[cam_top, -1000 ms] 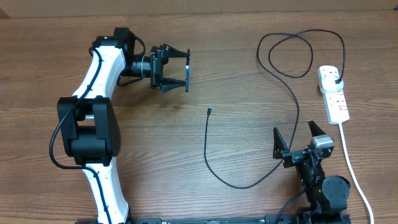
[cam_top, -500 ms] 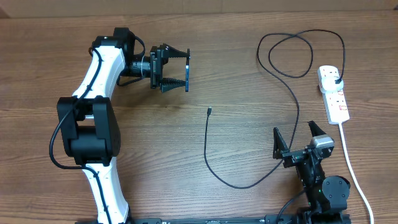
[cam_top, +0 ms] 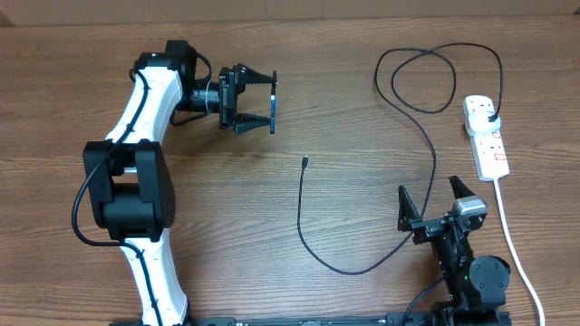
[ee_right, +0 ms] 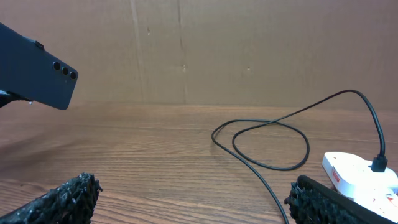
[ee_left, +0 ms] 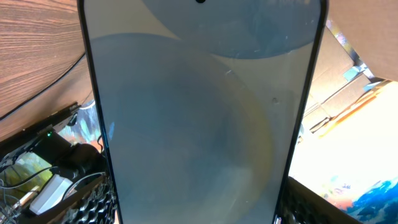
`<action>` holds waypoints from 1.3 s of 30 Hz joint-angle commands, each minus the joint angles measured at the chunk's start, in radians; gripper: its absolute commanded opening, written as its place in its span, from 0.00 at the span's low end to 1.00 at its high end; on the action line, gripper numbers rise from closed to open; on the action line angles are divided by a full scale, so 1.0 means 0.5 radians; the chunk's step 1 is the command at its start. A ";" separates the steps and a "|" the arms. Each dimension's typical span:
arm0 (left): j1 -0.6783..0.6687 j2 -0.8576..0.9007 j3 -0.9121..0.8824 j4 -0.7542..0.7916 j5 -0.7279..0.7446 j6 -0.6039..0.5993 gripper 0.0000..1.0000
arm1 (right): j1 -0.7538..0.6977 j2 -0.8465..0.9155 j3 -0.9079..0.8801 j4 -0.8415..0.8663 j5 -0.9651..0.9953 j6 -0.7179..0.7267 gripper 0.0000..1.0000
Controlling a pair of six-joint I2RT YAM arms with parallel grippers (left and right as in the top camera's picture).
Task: Plug charger to phone and switch on socket
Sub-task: 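Lift the phone and raise it upright, bottom edge facing right, then swing the right gripper up and toward the held phone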
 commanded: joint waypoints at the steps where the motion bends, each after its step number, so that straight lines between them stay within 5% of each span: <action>1: -0.013 -0.015 0.056 0.000 0.115 0.010 0.71 | 0.004 -0.014 -0.021 0.010 0.005 0.004 1.00; 23: -0.013 -0.015 0.056 0.000 0.129 0.009 0.71 | 0.005 -0.014 -0.021 0.053 -0.071 0.030 1.00; 25: -0.013 -0.015 0.056 0.000 0.129 0.010 0.71 | 0.006 -0.014 -0.021 0.175 -0.414 0.208 1.00; 27: -0.013 -0.015 0.056 0.000 0.129 0.009 0.71 | 0.006 -0.014 -0.021 0.246 -1.173 0.684 1.00; 29: -0.013 -0.015 0.056 0.001 0.128 0.009 0.71 | 0.006 -0.014 -0.021 0.281 -1.396 0.853 1.00; 32: -0.013 -0.015 0.056 0.001 0.128 0.011 0.71 | 0.006 -0.014 -0.021 0.317 -1.501 1.147 1.00; 39: -0.013 -0.015 0.056 0.001 0.128 0.011 0.71 | 0.004 -0.014 0.090 1.241 -1.520 1.456 1.00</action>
